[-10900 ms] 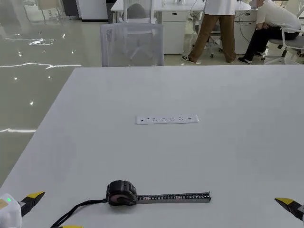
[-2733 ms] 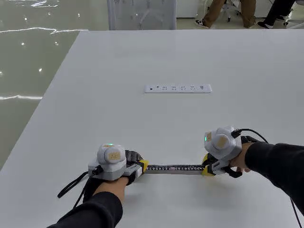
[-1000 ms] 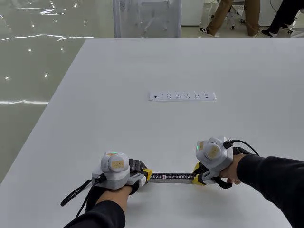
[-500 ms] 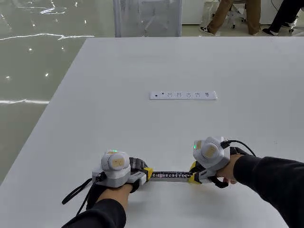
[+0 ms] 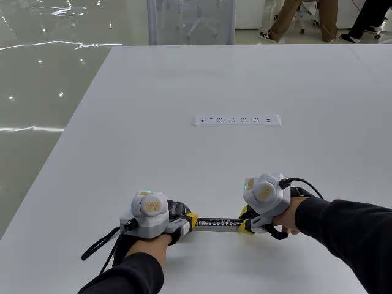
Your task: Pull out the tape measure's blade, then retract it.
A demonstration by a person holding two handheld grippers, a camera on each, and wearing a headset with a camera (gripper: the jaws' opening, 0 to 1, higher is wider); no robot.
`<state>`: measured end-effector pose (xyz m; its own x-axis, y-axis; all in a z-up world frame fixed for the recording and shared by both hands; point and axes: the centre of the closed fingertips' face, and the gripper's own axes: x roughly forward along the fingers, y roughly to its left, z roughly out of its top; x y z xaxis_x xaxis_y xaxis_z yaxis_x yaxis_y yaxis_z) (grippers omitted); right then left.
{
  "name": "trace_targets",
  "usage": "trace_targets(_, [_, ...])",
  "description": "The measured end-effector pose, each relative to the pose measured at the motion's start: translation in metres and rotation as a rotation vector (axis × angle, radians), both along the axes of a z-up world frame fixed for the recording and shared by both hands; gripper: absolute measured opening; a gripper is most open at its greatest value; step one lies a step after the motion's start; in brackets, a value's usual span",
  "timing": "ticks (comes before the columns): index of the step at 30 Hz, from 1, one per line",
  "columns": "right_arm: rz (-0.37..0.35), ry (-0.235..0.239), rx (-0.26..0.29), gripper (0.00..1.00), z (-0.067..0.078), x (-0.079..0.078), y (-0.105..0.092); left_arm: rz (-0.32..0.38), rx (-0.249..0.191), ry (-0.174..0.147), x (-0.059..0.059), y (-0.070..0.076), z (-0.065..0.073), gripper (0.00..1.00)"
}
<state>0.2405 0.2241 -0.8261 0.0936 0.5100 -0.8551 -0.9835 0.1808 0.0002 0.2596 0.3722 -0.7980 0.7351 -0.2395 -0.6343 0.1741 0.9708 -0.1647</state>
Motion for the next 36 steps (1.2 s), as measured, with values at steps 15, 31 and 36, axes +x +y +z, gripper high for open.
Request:
trace_targets(15, [-0.010, 0.003, 0.032, 0.12, 0.000, 0.000, 0.012, -0.006, -0.011, -0.001, 0.000, 0.000, 0.001, 0.62])
trace_targets(31, [-0.005, 0.001, 0.051, 0.12, -0.001, -0.001, 0.025, -0.004, -0.024, -0.002, -0.001, 0.000, 0.001, 0.62])
trace_targets(36, [-0.005, 0.003, 0.069, 0.12, -0.001, -0.004, 0.037, -0.005, -0.032, 0.003, -0.001, 0.001, 0.001, 0.61])
